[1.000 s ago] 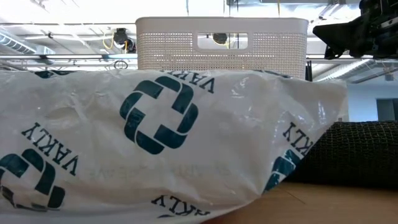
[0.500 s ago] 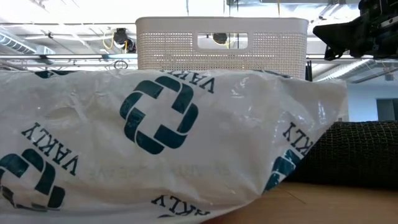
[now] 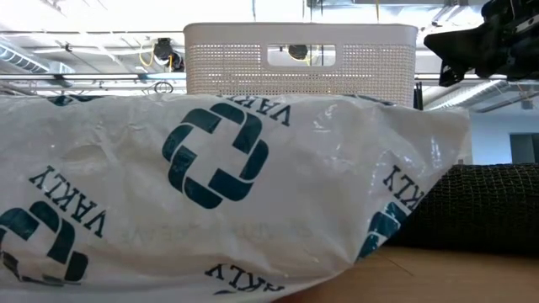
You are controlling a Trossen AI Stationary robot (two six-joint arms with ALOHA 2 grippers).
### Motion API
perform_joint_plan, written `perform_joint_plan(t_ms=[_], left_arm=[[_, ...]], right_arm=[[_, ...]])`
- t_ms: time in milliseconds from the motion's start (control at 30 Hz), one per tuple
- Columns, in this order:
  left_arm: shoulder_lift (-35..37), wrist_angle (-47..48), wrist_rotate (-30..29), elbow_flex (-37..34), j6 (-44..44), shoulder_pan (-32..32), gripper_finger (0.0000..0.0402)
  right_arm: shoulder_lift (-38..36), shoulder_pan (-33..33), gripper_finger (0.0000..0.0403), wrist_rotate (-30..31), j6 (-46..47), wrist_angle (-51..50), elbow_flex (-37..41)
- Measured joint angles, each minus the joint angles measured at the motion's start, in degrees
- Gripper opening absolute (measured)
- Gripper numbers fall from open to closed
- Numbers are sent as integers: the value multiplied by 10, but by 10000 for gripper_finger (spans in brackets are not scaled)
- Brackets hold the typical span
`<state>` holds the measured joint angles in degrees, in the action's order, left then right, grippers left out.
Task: Pick & place medical supplies in basket/bin
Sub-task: Put the white medicine box into the bin
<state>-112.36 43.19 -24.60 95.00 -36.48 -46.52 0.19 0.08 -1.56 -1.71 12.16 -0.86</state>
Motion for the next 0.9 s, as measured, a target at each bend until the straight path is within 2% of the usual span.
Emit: perform_joint_plan(t_ms=[167, 367, 467, 567, 733, 900], left_arm=[[0, -24, 51, 0, 4, 0, 169], [0, -19, 57, 0, -18, 0, 330], [-9, 23, 59, 0, -47, 5, 386], [-26, 81, 58, -2, -61, 4, 388], [-47, 67, 79, -2, -45, 0, 364], [-73, 67, 75, -2, -19, 1, 365]], right_arm=[[0, 0, 0, 0, 11, 0, 0], [0, 0, 0, 0, 11, -2, 0], [0, 0, 0, 0, 11, -5, 0], [2, 0, 0, 0, 11, -4, 0], [7, 0, 0, -1, 16, -6, 0], [9, 0, 0, -1, 17, -5, 0]])
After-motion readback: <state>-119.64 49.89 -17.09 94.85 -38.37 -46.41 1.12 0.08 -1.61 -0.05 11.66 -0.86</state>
